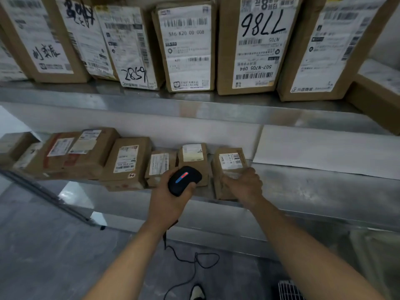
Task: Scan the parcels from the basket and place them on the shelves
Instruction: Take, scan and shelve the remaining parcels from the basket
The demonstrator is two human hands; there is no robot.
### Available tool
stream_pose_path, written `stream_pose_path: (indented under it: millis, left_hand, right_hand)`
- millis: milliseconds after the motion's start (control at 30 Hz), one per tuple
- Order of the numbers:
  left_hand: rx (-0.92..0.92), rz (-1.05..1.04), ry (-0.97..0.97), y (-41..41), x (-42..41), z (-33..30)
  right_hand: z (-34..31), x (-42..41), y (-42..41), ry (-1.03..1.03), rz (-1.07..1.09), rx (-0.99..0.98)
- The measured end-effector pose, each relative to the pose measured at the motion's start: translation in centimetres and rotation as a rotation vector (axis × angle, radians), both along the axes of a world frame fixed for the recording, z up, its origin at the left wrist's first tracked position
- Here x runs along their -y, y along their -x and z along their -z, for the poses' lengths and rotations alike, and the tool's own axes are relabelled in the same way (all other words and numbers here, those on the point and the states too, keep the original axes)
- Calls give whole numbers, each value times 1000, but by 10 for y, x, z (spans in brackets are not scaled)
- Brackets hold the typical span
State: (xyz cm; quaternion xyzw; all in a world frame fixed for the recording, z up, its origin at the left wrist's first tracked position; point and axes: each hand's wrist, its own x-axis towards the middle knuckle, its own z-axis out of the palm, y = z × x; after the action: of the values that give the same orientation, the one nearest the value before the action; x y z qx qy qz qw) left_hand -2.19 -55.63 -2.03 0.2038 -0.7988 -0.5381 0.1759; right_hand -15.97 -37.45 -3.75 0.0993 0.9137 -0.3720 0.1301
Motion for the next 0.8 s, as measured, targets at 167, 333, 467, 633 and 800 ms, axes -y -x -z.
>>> stream_pose_path:
  millis: [167,333,467,633,800]
  left_hand:
    - [-18,57,-42,20,20,8]
    - [-14,127,1,38,31,15]
    - [24,156,-19,47,32,17]
    - [23,149,-12,55,36,21]
    - [15,154,38,65,32,16]
  right_hand:
    - [-3,22,7,-47,36,22]
    - [-4,33,10,-74,84,26]
    - [-2,39,14,-111,89,53]
    - [-5,43,14,-142,10,51]
    - [-13,36,14,-75,-36,-27]
